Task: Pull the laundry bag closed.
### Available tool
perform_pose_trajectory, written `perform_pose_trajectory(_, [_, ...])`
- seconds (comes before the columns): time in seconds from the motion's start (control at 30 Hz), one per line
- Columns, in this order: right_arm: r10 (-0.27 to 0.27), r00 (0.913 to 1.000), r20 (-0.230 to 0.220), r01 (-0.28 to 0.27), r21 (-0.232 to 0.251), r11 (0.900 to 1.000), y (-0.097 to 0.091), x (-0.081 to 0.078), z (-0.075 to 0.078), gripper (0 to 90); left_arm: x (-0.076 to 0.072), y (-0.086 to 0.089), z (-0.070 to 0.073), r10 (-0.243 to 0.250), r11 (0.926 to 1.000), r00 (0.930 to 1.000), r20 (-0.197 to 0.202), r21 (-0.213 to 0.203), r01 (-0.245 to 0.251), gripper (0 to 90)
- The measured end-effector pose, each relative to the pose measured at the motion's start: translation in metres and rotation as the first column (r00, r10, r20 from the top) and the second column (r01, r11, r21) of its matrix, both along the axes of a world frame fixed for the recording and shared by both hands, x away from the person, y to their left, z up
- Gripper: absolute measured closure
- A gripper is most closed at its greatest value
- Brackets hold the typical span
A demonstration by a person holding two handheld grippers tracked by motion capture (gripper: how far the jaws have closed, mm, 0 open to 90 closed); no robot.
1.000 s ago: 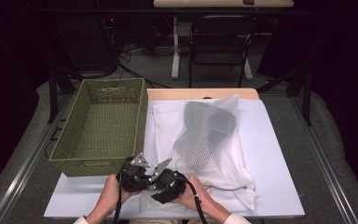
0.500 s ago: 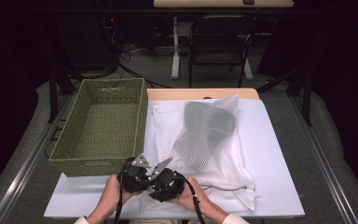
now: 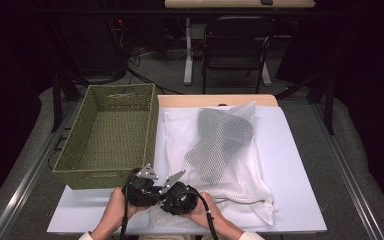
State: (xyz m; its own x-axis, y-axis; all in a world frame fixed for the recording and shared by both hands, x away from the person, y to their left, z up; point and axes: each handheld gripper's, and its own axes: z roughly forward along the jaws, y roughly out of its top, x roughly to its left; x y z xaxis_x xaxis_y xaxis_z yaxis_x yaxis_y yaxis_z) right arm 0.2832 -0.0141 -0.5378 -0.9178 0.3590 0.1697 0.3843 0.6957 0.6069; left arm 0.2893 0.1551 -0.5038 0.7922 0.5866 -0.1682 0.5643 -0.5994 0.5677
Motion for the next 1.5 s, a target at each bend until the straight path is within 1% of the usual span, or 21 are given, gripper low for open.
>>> perform_pose_trajectory(0.1, [-0.007, 1.0000, 0.000, 0.007, -0.001, 1.0000, -0.002, 0.000, 0.002, 84.9, 0.000, 0.003, -0.002, 0.006, 1.0000, 0.9998, -0.017, 0.002, -0.006, 66.9])
perform_pose_trajectory(0.17, [-0.001, 1.0000, 0.007, 0.001, 0.000, 1.0000, -0.004, 0.000, 0.003, 84.9, 0.000, 0.002, -0.005, -0.008, 0.9999, 0.9995, -0.030, 0.010, 0.009, 68.0])
perform_pose_trajectory(0.2, [-0.003, 1.0000, 0.006, 0.003, 0.001, 1.0000, -0.004, 0.000, 0.004, 85.0, 0.000, 0.002, -0.006, -0.009, 0.9999, 0.9991, -0.041, 0.004, 0.010, 71.2])
perform_pose_trajectory(0.3, [-0.006, 1.0000, 0.004, 0.006, -0.002, 1.0000, -0.005, 0.001, 0.003, 85.0, 0.000, 0.001, -0.008, -0.026, 0.9996, 0.9987, -0.043, -0.005, 0.026, 83.9])
perform_pose_trajectory(0.37, [-0.008, 1.0000, -0.002, 0.008, -0.001, 1.0000, -0.005, 0.002, 0.003, 84.4, 0.000, 0.001, -0.007, -0.029, 0.9995, 0.9988, -0.039, -0.010, 0.029, 86.8])
perform_pose_trajectory(0.43, [0.006, 0.9999, -0.012, -0.006, 0.014, 0.9999, -0.004, 0.004, 0.002, 81.3, -0.001, 0.000, -0.007, -0.029, 0.9991, 0.9983, -0.051, -0.033, 0.028, 87.4])
perform_pose_trajectory(0.47, [0.000, 0.9997, -0.022, 0.001, 0.023, 0.9997, -0.004, 0.005, 0.002, 80.0, -0.002, -0.001, -0.006, -0.025, 0.9987, 0.9981, -0.056, -0.046, 0.023, 87.5])
perform_pose_trajectory(0.5, [-0.001, 0.9995, -0.032, 0.002, 0.028, 0.9996, -0.004, 0.006, 0.003, 79.9, -0.003, -0.003, -0.005, -0.035, 0.9989, 0.9987, -0.038, -0.033, 0.034, 87.5])
perform_pose_trajectory(0.57, [-0.003, 0.9992, -0.039, 0.004, 0.033, 0.9994, -0.004, 0.005, 0.003, 82.4, -0.004, -0.004, -0.004, -0.041, 0.9987, 0.9985, -0.038, -0.033, 0.039, 87.4])
perform_pose_trajectory(0.67, [0.009, 0.9994, -0.034, -0.008, 0.037, 0.9993, -0.005, 0.006, 0.004, 83.7, -0.006, -0.004, -0.004, -0.045, 0.9985, 0.9987, -0.023, -0.033, 0.044, 87.4])
perform_pose_trajectory(0.8, [0.008, 0.9987, -0.050, -0.006, 0.038, 0.9993, -0.006, 0.007, 0.004, 84.4, -0.007, -0.005, -0.002, -0.049, 0.9985, 0.9988, -0.003, -0.026, 0.048, 87.6])
perform_pose_trajectory(0.9, [0.010, 0.9981, -0.061, -0.007, 0.045, 0.9990, -0.007, 0.009, 0.004, 84.9, -0.008, -0.005, -0.002, -0.057, 0.9981, 0.9984, -0.006, -0.024, 0.056, 87.7])
perform_pose_trajectory(0.93, [-0.006, 0.9969, -0.079, 0.009, 0.041, 0.9991, -0.007, 0.008, 0.003, 85.0, -0.008, -0.006, -0.002, -0.058, 0.9981, 0.9983, -0.008, -0.023, 0.057, 87.8])
perform_pose_trajectory(1.07, [0.002, 0.9963, -0.086, 0.002, 0.037, 0.9993, -0.008, 0.009, 0.003, 85.4, -0.009, -0.007, -0.001, -0.065, 0.9978, 0.9979, 0.003, -0.015, 0.065, 88.0])
perform_pose_trajectory(1.1, [-0.003, 0.9949, -0.101, 0.007, 0.035, 0.9993, -0.008, 0.009, 0.003, 85.5, -0.009, -0.007, -0.001, -0.065, 0.9978, 0.9979, 0.004, -0.016, 0.065, 88.0])
perform_pose_trajectory(1.17, [-0.003, 0.9946, -0.104, 0.006, 0.034, 0.9994, -0.008, 0.009, 0.003, 85.7, -0.010, -0.007, -0.001, -0.067, 0.9976, 0.9978, 0.003, -0.017, 0.067, 88.1])
perform_pose_trajectory(1.23, [0.013, 0.9958, -0.091, -0.010, 0.040, 0.9992, -0.009, 0.011, 0.003, 85.7, -0.010, -0.007, -0.001, -0.068, 0.9975, 0.9977, 0.008, -0.020, 0.068, 88.2])
perform_pose_trajectory(1.33, [0.005, 0.9951, -0.099, -0.002, 0.029, 0.9996, -0.010, 0.011, 0.004, 85.8, -0.012, -0.008, 0.000, -0.070, 0.9974, 0.9975, 0.012, -0.016, 0.070, 88.3])
perform_pose_trajectory(1.4, [-0.006, 0.9960, -0.090, 0.007, 0.011, 0.9999, -0.010, 0.011, 0.004, 85.9, -0.012, -0.008, 0.000, -0.070, 0.9975, 0.9975, 0.013, -0.012, 0.070, 88.4])
perform_pose_trajectory(1.43, [-0.013, 0.9956, -0.093, 0.014, 0.013, 0.9998, -0.010, 0.012, 0.003, 85.9, -0.011, -0.006, 0.000, -0.084, 0.9965, 0.9963, 0.019, -0.003, 0.084, 88.3])
perform_pose_trajectory(1.5, [-0.032, 0.9922, -0.121, 0.032, 0.000, 0.9995, -0.013, 0.012, 0.004, 85.9, -0.011, -0.006, 0.000, -0.070, 0.9975, 0.9974, 0.019, -0.011, 0.070, 88.3])
